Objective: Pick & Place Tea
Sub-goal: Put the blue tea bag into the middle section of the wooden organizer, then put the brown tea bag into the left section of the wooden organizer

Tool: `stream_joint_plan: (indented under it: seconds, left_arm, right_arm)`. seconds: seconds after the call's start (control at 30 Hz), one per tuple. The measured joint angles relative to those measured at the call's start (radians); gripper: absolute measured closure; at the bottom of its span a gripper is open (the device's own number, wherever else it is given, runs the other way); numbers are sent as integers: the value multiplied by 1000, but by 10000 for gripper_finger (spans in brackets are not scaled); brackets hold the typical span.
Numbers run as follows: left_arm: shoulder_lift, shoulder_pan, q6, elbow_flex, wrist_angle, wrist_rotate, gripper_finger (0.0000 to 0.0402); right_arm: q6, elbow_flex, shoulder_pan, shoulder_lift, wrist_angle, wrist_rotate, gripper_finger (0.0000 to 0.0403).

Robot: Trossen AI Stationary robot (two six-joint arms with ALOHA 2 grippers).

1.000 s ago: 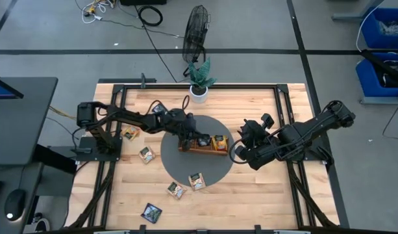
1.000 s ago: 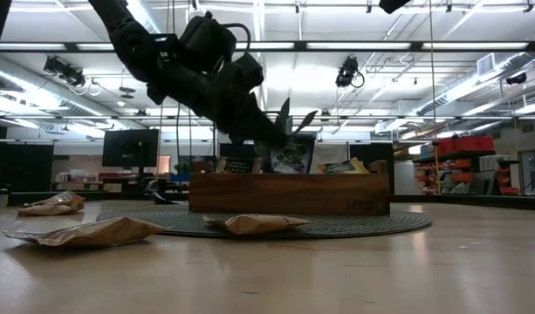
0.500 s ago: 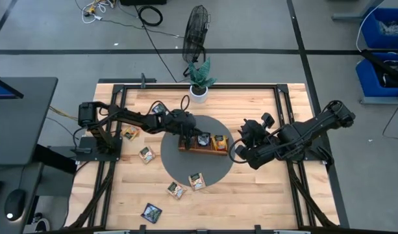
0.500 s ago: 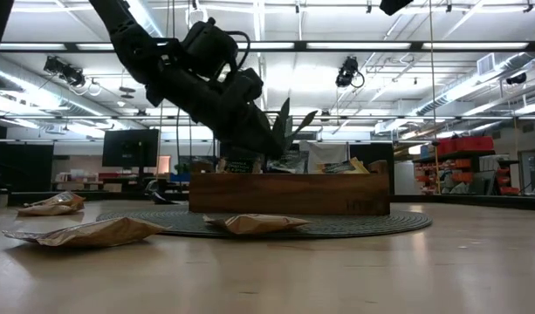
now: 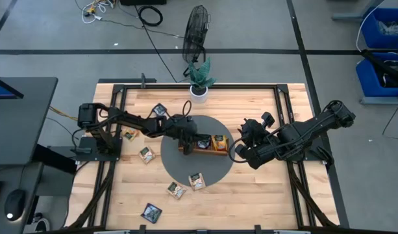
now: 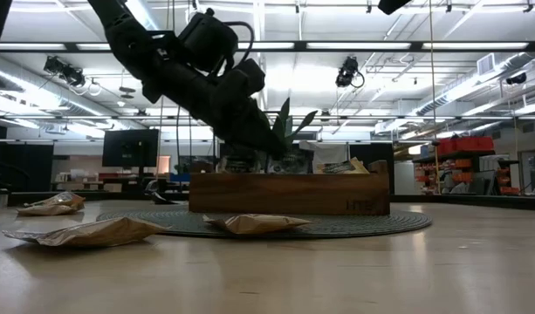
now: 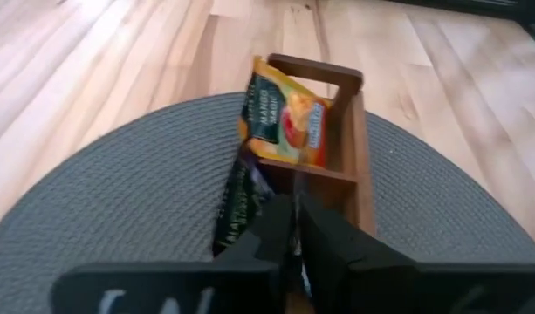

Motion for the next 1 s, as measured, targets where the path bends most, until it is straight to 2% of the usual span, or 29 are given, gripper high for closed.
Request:
stream_joint_plan:
  seconds: [0.3, 0.5, 0.67, 1.0]
  left_arm:
    - [-3, -8, -63, 0, 5, -11, 283]
    - [-26, -9, -159, 0, 12, 0, 250]
    - [-79, -12, -239, 1, 11, 37, 248]
    - [-255, -64, -317, 1, 13, 65, 284]
  right_arm:
    - [2, 0, 0, 0, 0, -1, 314]
    - [13, 0, 0, 0, 13, -3, 314]
    - [35, 0, 1, 0, 42, -12, 314]
    - [35, 0, 13, 4, 194, -69, 314]
